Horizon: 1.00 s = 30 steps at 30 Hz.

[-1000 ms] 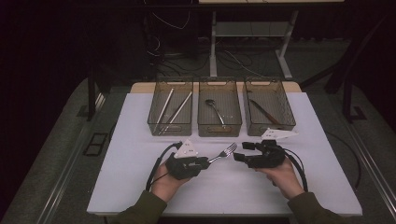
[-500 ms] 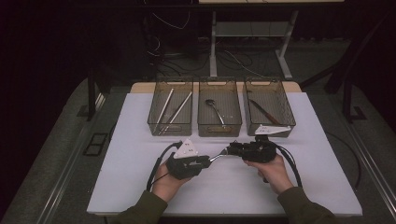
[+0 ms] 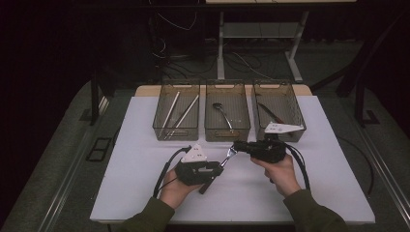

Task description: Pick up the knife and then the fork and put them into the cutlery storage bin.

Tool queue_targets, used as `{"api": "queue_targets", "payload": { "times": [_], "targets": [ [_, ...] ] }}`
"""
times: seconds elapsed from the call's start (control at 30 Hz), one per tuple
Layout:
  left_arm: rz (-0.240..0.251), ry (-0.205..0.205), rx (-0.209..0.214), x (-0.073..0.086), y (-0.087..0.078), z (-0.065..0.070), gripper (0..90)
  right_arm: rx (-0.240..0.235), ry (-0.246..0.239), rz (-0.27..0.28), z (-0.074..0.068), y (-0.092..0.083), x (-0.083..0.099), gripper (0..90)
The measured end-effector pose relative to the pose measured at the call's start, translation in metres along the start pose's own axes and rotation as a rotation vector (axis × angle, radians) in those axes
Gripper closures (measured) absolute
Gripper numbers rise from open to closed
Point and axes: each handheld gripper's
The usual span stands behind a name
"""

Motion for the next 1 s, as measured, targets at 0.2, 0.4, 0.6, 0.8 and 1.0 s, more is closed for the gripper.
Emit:
{"api": "queue_targets", "payload": {
  "times": [0.2,0.4,0.6,0.8,1.0],
  "targets": [
    [0.026,-0.004,0.002,0.005,-0.013,-0.002,50.3,0.048,-0.037,0.016,0.001,-0.013,-0.012,86.8],
    [0.039,0.009,-0.007,0.020,-0.030,-0.002,38.9,0.097,-0.037,0.039,0.012,-0.027,-0.021,86.7],
    [0.041,0.005,-0.033,0.034,-0.042,-0.003,29.9,0.141,-0.015,0.069,0.029,-0.045,-0.033,86.7],
    [0.041,-0.005,-0.064,0.049,-0.053,-0.009,19.5,0.206,-0.006,0.105,0.050,-0.066,-0.052,86.7],
    [0.038,-0.034,-0.103,0.059,-0.058,-0.015,9.1,0.294,0.010,0.135,0.076,-0.089,-0.078,86.7]
  ]
}}
Point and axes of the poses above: each handheld gripper's, and its own axes: y roughly forward along the jaws, x roughly out of its underside, z roughly to its right, and after that the axes turned 15 degrees about x, right-handed
